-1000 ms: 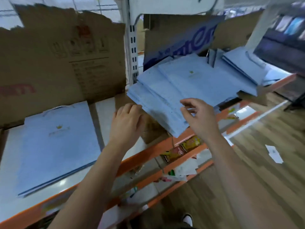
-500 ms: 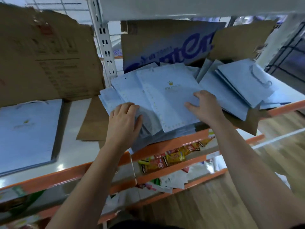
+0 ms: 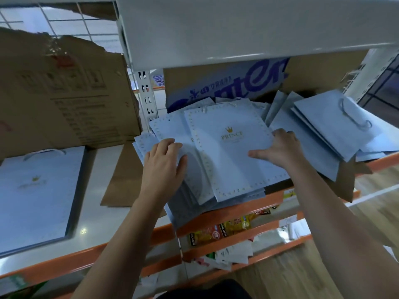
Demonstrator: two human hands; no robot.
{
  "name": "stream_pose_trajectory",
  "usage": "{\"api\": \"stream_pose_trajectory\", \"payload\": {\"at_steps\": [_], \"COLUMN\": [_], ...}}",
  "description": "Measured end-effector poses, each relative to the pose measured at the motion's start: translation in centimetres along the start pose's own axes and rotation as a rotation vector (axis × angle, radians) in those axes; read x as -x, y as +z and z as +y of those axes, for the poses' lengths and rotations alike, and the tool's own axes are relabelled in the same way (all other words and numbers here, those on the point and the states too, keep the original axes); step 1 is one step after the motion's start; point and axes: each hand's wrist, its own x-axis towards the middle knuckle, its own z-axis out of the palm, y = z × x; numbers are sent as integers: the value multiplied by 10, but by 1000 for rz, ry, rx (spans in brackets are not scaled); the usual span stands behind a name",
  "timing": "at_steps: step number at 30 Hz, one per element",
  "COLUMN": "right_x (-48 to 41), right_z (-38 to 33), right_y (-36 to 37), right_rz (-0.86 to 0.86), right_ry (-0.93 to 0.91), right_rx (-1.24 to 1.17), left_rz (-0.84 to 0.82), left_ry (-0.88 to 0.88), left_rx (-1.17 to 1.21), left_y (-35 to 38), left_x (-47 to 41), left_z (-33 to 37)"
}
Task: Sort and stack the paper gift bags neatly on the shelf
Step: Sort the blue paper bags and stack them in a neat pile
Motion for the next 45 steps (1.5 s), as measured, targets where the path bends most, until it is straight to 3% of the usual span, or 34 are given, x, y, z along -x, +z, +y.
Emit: {"api": "stream_pose_trajectory", "payload": {"at_steps": [8, 12, 18, 28, 35, 39, 45], "right_x": [2, 0, -2, -1, 5, 15, 32], "right_z": [-3, -5, -1, 3, 2, -11, -46], "right_y": [-6, -3, 11, 22, 10, 1, 7], "right_rz": [127, 145, 118, 122, 115, 133, 118], "right_ry": [-57, -83, -122, -123, -199, -232, -278], "right_rx": [-148, -201, -281, -384, -434, -581, -741], "left_rz": [50, -4, -13, 147, 135, 286, 495], "left_ry": [-159, -293, -422, -436, -593, -597, -625], "left_rx": [-36, -35, 239, 360, 686, 750, 629], "left_y": [1, 3, 7, -1, -9, -20, -57], "left_x": [10, 15, 9, 13, 15, 17, 38], "left_z": [-16, -12, -1, 28, 41, 35, -9]}}
